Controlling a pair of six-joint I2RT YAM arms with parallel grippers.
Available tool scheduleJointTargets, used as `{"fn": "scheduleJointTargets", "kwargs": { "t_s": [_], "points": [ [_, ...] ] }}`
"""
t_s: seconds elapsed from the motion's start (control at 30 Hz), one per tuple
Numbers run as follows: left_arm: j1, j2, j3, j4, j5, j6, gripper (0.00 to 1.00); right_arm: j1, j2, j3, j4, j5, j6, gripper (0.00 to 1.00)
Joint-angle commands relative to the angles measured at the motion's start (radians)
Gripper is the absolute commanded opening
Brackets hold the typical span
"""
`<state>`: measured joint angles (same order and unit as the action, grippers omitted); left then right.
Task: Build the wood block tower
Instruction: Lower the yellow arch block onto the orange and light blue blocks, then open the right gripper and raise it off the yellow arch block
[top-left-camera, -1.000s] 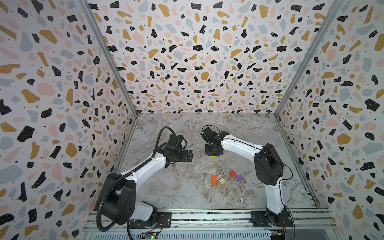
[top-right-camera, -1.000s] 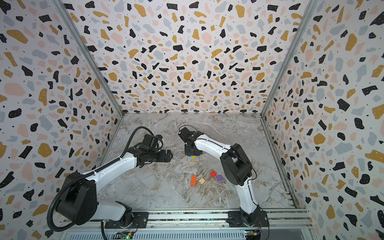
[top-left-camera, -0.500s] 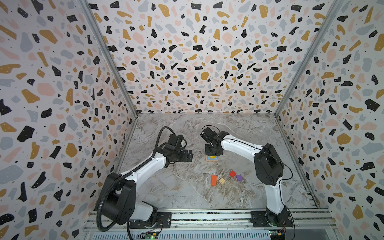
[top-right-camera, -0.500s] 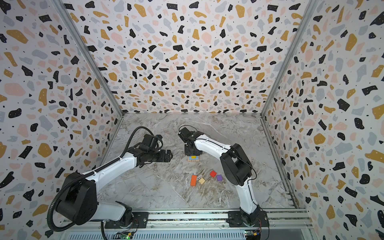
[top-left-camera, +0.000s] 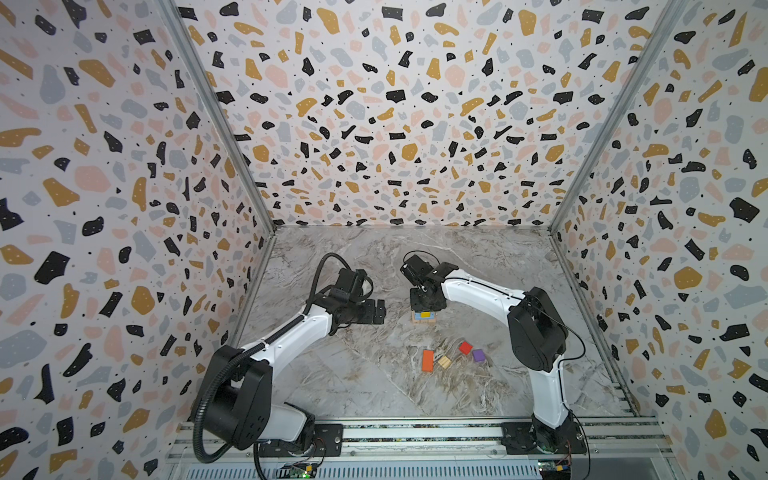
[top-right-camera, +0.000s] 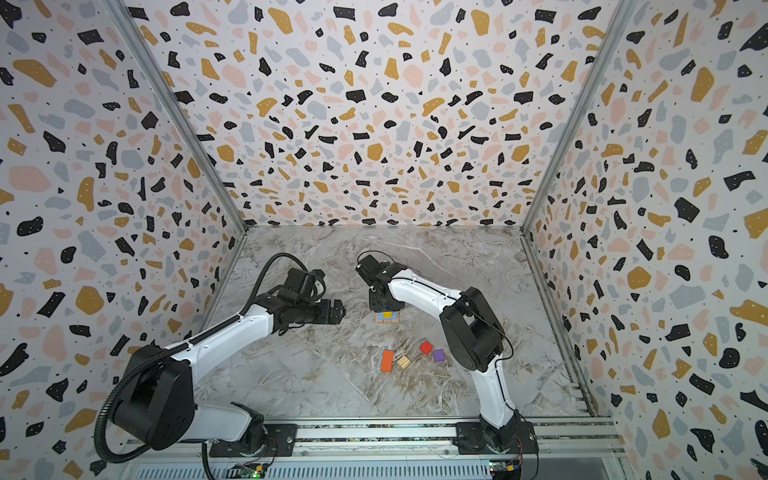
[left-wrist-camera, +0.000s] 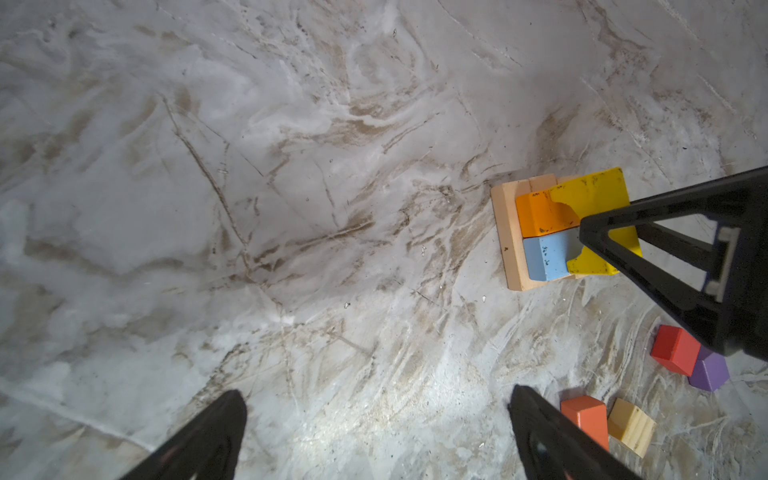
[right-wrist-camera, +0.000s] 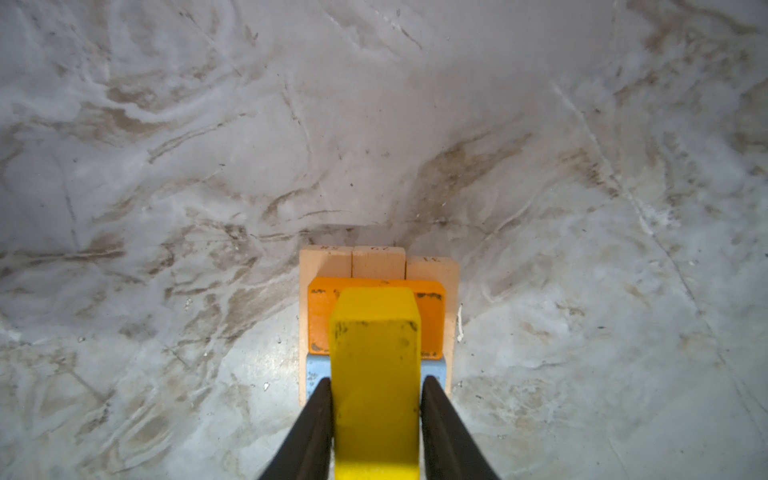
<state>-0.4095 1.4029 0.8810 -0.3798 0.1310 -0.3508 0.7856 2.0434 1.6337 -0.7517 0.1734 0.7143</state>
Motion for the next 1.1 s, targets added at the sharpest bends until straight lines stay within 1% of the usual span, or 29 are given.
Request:
{"fn": "scheduleJointTargets", "kwargs": {
  "t_s": [0.0,0.13,0.6,0.8,1.07],
  "points": [
    [0.004,-0.004,-0.007,0.013,0.008,0.018,1.00,0.004,-0.022,0.016,-0.038,0.034,-0.004,0.37],
    [0.005,-0.004,-0.007,0.013,0.009,0.018,1.00,0.004,-0.027,0.036,-0.052,0.051,-0.009,0.37],
    [0.004,-0.002,-0.006,0.012,0.007,0.019,1.00,0.006,-0.035,0.032,-0.041,0.023,-0.015,0.38],
    [0.005,0.001,-0.004,0.012,0.008,0.019,1.00,0.006,-0.045,0.042,-0.051,0.041,-0.017,0.38],
    [0.007,0.001,-0.006,0.010,0.005,0.019,1.00,0.006,-0.092,0.045,-0.041,0.048,-0.027,0.38]
  ]
}}
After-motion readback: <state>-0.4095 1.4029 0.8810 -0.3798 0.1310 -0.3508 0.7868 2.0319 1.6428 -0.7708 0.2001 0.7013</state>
